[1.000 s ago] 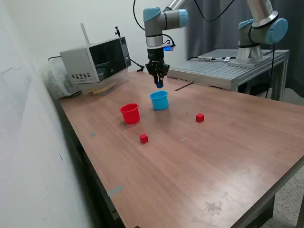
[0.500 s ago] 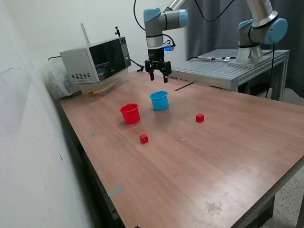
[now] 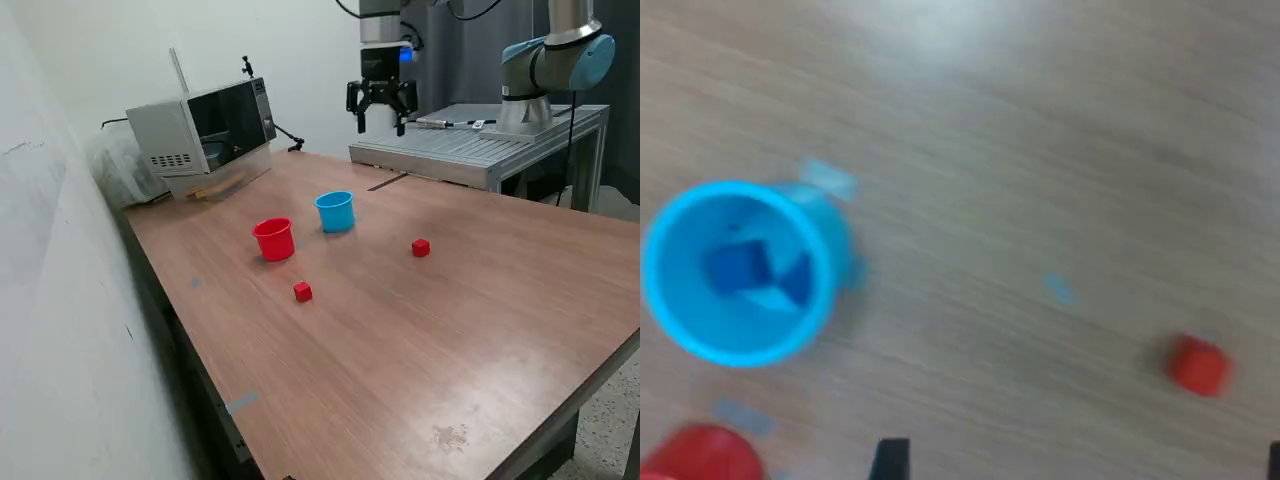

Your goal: Place red objects in the red bin, and blue objects in the blue bin.

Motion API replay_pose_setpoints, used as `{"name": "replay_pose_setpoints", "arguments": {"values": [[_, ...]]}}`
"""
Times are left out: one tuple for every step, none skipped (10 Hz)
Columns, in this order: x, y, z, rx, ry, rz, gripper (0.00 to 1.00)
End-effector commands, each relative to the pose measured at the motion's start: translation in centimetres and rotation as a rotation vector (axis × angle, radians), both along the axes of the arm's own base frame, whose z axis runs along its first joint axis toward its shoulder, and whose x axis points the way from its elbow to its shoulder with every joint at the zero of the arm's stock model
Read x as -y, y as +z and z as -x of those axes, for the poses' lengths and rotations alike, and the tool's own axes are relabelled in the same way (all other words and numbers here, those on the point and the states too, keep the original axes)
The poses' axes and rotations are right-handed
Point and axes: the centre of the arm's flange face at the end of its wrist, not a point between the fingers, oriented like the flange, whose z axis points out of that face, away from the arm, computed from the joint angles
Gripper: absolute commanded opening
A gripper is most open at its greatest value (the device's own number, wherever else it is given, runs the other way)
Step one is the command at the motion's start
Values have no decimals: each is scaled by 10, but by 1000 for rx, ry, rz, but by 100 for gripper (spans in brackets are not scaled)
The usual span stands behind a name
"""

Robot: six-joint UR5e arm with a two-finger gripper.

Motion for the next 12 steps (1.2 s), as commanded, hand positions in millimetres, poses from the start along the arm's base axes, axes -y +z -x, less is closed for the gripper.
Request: {"name": "replay_pose_setpoints", "arguments": {"values": [[75, 47, -43, -33, -30, 24, 100], [94, 49, -50, -38, -90, 40, 100], [104, 47, -53, -39, -142, 50, 100], [113, 45, -55, -40, -160, 55, 100], [123, 41, -50, -34, -152, 63, 100], [128, 31, -37, -19, -164, 72, 100], [141, 13, -23, 4, -175, 72, 100], [146, -16, -2, 26, -190, 68, 100], [149, -46, 17, 39, -192, 65, 100], [151, -78, 39, 43, -195, 64, 100], [147, -103, 52, 55, -203, 61, 100], [134, -127, 62, 81, -226, 54, 100]]}}
